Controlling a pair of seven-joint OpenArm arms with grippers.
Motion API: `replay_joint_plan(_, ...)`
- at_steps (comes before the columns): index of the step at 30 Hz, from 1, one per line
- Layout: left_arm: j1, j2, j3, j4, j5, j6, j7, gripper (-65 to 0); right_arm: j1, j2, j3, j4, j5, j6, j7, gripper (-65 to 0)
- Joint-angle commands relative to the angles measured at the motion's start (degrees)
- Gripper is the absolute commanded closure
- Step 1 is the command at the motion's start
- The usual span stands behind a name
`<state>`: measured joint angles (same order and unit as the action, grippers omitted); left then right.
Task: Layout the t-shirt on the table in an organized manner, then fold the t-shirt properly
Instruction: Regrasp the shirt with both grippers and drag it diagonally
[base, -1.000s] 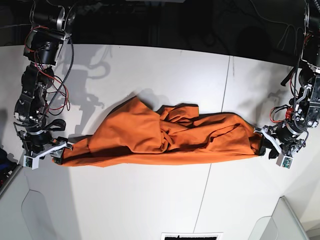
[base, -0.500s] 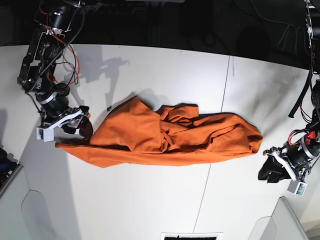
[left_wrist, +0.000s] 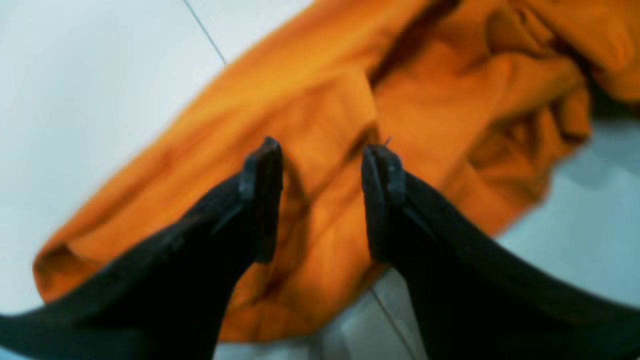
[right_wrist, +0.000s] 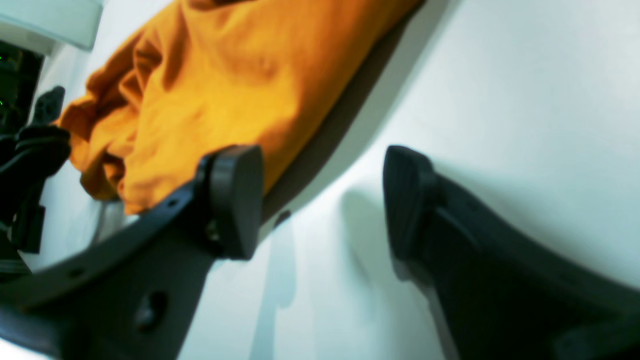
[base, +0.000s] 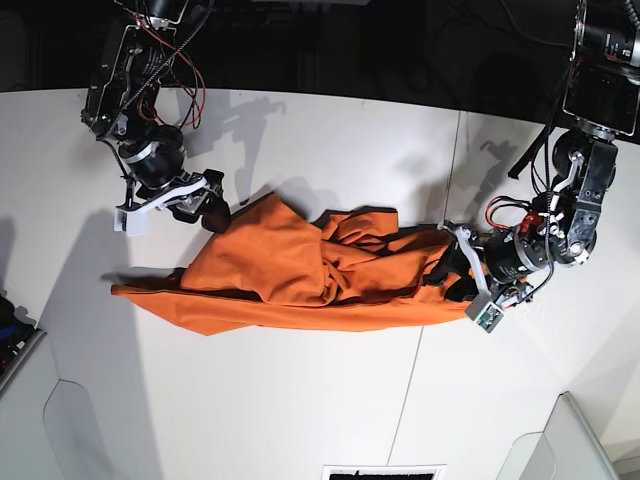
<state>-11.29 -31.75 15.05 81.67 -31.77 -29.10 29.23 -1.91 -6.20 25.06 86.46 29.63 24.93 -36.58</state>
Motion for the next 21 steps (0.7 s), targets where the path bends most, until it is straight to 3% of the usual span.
replay_joint_plan(1,-1.1,-0.1,-0.4,0.9,0.6,0.2,-1.2,-28.6,0.6,-0.5,-0.3,0.2,0.8,0.8,0.9,-37.7)
replay_joint_plan(8,-1.1,3.2,0.0,0.8,2.5,0.6,-1.2,-28.6,1.4,-1.6,-4.3,-2.1,0.5,0.8,4.0,-37.7)
replay_joint_plan(12,-1.1,4.4,0.0,0.8,3.0,2.4,-2.0,-28.3,1.7,-1.7,-8.0,-2.2,-0.7,0.8,4.7,-37.7)
replay_joint_plan(14,-1.1,4.4,0.0,0.8,3.5,4.2,-2.7,-23.6,1.7,-2.0,-9.4,-2.2,-2.4,0.3,5.6,-35.6)
replay_joint_plan(17,-1.1,4.4,0.0,0.8,5.1,4.7,-4.3,-2.6,2.1,-2.4,-11.1,-2.2,-5.1,-0.7,5.8,-19.7)
replay_joint_plan(19,-1.3,4.3,0.0,0.8,5.1,4.7,-5.0,0.0,2.7,-2.4,-11.6,-2.2,-6.6,-0.5,5.7,-4.9)
replay_joint_plan(20,-1.9,4.1,0.0,0.8,5.1,4.8,-5.0,0.0,3.0,-2.4,-11.6,-2.2,-6.8,-0.4,5.7,0.0)
replay_joint_plan(21,-2.6,3.8,0.0,0.8,5.2,5.5,-5.0,0.0,3.2,-2.4,-11.6,-2.1,-6.8,-0.4,5.6,0.0)
